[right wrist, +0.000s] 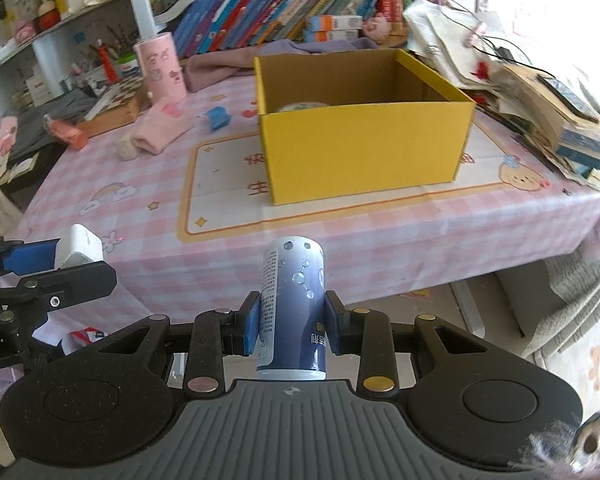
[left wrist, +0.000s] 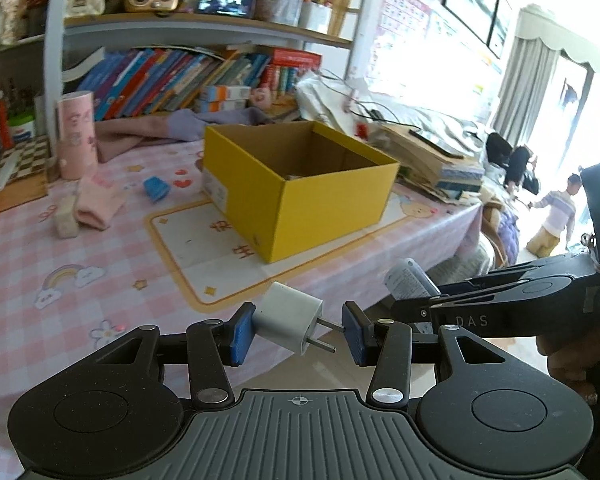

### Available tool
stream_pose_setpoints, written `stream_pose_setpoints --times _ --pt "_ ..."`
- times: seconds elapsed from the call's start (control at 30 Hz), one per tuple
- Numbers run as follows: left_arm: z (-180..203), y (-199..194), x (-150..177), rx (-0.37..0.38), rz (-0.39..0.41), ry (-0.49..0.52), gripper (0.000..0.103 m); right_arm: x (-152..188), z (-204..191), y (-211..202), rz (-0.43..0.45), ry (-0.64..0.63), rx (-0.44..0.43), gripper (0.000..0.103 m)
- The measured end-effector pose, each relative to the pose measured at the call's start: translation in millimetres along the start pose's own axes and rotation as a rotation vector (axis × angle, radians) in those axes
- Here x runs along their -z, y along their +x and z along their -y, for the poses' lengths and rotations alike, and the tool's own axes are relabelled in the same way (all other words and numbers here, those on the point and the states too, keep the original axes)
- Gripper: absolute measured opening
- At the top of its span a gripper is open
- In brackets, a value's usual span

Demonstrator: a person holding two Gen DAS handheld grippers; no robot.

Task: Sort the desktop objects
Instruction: 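Lower both tools holding charger and spray bottle into the yellow box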

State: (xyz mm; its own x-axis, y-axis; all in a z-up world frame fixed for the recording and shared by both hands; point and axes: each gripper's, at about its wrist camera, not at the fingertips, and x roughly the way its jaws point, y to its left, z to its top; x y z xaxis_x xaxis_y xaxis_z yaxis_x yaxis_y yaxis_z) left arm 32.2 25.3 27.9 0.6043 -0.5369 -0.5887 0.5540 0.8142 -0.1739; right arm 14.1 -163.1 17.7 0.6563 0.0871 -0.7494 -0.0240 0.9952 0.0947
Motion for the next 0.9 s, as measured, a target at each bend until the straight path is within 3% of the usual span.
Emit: stream_pose_setpoints --times 0.9 --pt "60.2 77.5 -32.4 0.043 -0.099 0.102 0.046 -12.7 93.2 14.5 -0.023 0.131 0.018 0.030"
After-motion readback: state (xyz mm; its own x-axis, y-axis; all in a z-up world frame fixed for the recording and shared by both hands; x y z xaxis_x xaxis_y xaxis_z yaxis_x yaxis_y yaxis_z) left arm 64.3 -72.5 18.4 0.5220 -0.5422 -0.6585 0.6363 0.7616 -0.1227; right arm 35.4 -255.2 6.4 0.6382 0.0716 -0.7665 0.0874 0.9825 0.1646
